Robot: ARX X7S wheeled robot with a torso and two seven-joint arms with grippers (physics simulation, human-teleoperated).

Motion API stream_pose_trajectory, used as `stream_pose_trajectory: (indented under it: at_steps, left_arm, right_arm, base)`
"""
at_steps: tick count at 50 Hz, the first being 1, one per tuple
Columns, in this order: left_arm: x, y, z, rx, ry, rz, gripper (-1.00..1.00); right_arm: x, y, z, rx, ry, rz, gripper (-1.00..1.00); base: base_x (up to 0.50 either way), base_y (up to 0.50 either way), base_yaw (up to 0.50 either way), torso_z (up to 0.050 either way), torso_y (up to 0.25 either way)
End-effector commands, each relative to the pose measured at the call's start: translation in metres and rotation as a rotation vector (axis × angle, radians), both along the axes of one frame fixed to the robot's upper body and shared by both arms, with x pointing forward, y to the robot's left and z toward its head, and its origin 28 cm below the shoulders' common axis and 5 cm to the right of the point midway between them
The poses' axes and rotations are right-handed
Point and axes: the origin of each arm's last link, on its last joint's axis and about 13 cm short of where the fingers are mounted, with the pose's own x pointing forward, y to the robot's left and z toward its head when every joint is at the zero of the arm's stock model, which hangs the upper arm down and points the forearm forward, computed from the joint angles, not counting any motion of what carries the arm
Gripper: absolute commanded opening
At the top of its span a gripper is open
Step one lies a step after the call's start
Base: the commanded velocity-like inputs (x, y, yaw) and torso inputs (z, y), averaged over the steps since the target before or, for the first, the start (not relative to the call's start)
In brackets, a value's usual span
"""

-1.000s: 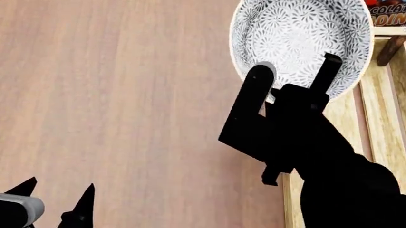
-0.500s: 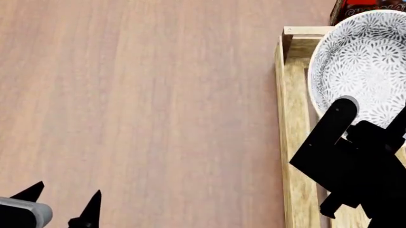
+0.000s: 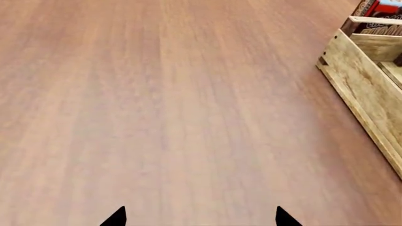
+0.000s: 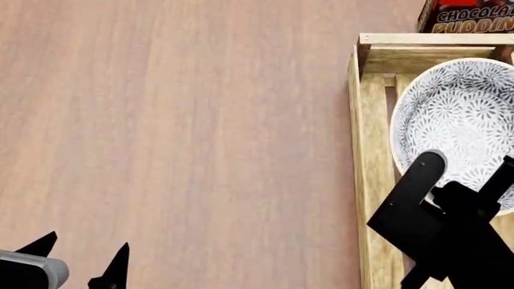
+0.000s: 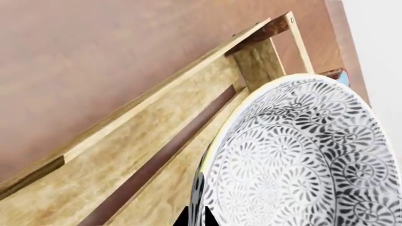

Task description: Pick up the bowl on the left and put it in the tray.

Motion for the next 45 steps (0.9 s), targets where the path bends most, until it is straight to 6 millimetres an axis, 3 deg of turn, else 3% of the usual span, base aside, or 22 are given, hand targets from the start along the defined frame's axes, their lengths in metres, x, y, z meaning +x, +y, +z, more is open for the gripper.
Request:
stream_pose_trajectory:
  at_steps: [1, 45]
  left_arm:
    - [0.0, 0.0, -0.001, 0.003, 0.002, 0.001, 1.0]
    - [0.0, 0.0, -0.001, 0.003, 0.007, 0.002, 1.0]
  right_arm:
    - [0.007, 0.0, -0.007, -0.012, -0.009, -0.006, -1.0]
    - [0.02, 0.0, -0.034, 0.016, 0.076, -0.012, -1.0]
  base:
    - [0.0, 0.0, 0.0, 0.0, 0.0]
    - [0.0, 0.0, 0.0, 0.0, 0.0]
